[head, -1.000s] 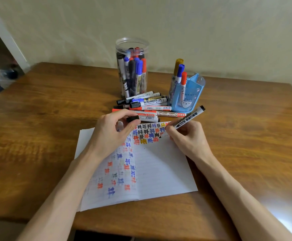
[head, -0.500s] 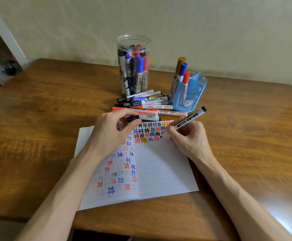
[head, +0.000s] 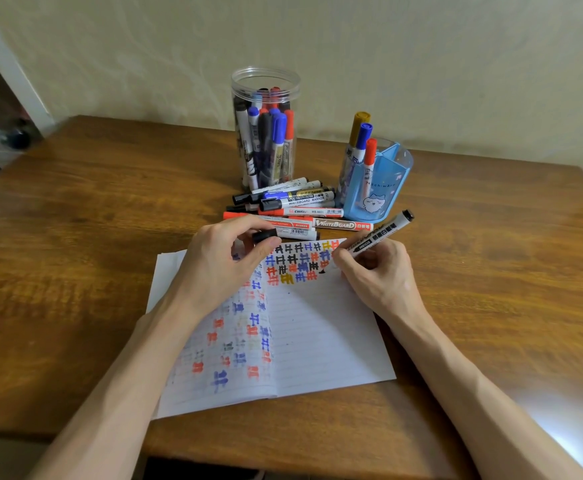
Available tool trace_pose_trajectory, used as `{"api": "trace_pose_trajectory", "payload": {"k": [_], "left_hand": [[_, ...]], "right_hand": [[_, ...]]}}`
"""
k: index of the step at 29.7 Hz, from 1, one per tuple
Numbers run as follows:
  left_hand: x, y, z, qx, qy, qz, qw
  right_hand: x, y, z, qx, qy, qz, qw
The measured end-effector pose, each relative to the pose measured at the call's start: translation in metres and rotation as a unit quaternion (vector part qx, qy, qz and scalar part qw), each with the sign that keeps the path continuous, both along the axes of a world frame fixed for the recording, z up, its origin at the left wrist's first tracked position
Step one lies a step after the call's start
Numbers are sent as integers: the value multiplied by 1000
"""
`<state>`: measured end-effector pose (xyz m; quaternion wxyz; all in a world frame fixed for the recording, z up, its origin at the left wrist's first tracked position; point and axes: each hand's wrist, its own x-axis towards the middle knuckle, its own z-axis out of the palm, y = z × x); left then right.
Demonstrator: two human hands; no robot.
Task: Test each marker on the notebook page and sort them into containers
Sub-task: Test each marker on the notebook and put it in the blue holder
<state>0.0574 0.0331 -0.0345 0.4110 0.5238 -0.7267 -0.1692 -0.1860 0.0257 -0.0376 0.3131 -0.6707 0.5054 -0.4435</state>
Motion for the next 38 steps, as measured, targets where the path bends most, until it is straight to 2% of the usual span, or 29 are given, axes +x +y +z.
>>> {"api": "trace_pose_trajectory", "payload": {"k": [10, 15, 27, 38], "left_hand": [[1, -1, -1, -1, -5, 2, 1000], [1, 0, -1, 1, -4, -3, 1000], [-1, 1, 2, 2, -10, -1, 1000], [-1, 1, 1, 0, -11, 1, 1000]], "right_hand": [[-1, 0, -1, -22, 16, -8, 1000], [-1, 0, 0, 1, -4, -14, 1000], [1, 1, 1, 15, 14, 19, 1000], [1, 1, 2, 15, 10, -9, 1000]]}}
